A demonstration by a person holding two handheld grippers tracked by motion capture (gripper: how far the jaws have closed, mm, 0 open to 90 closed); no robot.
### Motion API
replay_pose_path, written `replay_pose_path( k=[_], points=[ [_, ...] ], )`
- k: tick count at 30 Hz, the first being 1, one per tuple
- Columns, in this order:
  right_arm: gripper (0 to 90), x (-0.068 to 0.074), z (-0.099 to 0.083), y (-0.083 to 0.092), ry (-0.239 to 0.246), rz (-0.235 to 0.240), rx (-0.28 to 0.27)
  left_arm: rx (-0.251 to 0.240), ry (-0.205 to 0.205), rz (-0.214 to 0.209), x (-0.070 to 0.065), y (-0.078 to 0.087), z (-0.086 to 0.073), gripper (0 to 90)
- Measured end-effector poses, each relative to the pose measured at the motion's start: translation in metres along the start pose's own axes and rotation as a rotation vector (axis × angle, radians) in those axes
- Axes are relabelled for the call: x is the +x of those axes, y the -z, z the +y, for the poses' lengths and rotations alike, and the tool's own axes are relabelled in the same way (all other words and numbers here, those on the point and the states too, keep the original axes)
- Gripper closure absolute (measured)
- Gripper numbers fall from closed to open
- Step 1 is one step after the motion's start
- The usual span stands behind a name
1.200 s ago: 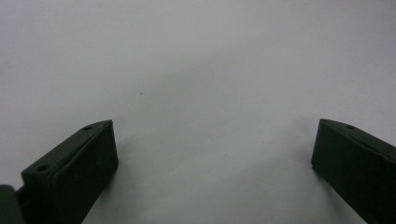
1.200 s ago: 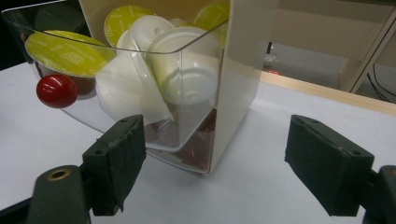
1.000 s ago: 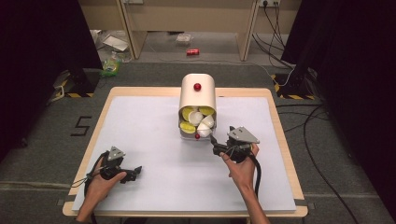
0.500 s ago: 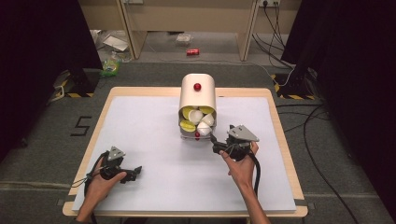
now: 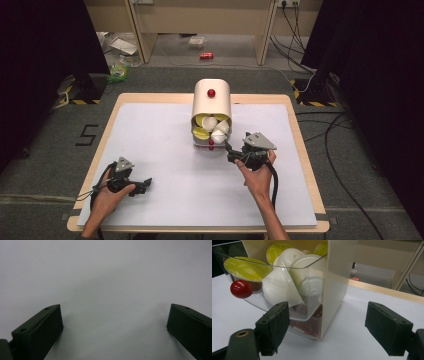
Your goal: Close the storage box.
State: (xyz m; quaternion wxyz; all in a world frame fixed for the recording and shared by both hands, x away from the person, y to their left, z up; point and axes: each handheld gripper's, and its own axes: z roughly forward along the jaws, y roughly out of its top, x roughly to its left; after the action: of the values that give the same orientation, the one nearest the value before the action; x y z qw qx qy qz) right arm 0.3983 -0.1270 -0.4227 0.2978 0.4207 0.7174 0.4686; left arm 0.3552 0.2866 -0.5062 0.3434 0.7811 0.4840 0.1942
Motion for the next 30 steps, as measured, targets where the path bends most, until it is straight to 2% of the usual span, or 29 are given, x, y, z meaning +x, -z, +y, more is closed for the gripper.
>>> replay_pose_path(
  k=[30],
  points=[
    [20.2,-0.004,0.004,-0.012,-0.010,-0.020,-0.009,0.000,0.000,0.000,0.000,0.000,0.000,0.0]
  ],
)
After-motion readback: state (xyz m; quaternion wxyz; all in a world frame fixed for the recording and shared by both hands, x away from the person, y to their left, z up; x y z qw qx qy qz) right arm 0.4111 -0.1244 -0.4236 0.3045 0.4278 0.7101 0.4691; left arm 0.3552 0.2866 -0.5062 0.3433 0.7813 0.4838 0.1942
